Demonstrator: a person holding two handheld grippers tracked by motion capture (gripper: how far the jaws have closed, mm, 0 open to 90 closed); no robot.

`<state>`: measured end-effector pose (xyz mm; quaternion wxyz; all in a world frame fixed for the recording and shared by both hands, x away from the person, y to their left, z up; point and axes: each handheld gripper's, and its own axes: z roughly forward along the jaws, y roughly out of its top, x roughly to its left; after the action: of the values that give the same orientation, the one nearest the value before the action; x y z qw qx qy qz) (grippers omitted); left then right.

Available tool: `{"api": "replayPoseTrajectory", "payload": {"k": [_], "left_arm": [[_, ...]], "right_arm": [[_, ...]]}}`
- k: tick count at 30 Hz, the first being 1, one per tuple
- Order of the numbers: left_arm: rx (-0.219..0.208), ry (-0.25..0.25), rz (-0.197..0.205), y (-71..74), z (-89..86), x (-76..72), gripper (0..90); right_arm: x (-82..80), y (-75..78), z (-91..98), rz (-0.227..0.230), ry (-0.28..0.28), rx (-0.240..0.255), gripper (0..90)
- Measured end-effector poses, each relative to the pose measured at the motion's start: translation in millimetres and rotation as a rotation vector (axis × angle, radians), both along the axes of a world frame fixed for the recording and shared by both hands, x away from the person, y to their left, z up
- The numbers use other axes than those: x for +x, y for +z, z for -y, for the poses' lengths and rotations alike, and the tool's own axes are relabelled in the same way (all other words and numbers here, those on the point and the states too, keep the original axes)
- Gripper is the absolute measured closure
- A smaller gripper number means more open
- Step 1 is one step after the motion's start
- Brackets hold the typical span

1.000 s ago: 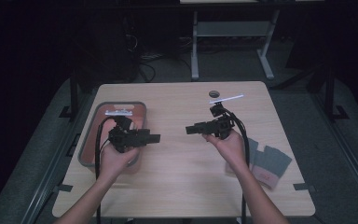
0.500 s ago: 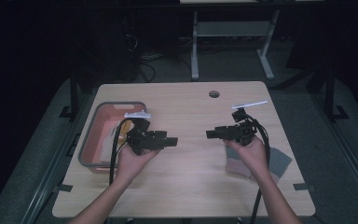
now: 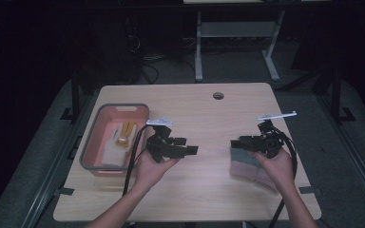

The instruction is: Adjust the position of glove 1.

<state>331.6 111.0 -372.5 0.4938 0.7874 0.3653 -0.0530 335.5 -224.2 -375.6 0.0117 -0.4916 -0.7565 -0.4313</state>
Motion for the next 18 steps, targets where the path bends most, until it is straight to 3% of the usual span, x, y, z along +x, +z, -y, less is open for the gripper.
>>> {"api": "replayPoseTrajectory", "payload": {"k": [5, 18], "left_arm": [[0.008, -0.023, 0.0, -6.0, 13.7, -1.2, 29.7], [0.012, -0.058, -0.004, -17.5, 35.4, -3.5, 29.6]], "right_arm": [[-9.6, -10.0, 22.1, -0.014, -0.041, -0.034, 42.0], [-24.2, -24.5, 50.6, -0.014, -0.104, -0.122, 42.5]]}}
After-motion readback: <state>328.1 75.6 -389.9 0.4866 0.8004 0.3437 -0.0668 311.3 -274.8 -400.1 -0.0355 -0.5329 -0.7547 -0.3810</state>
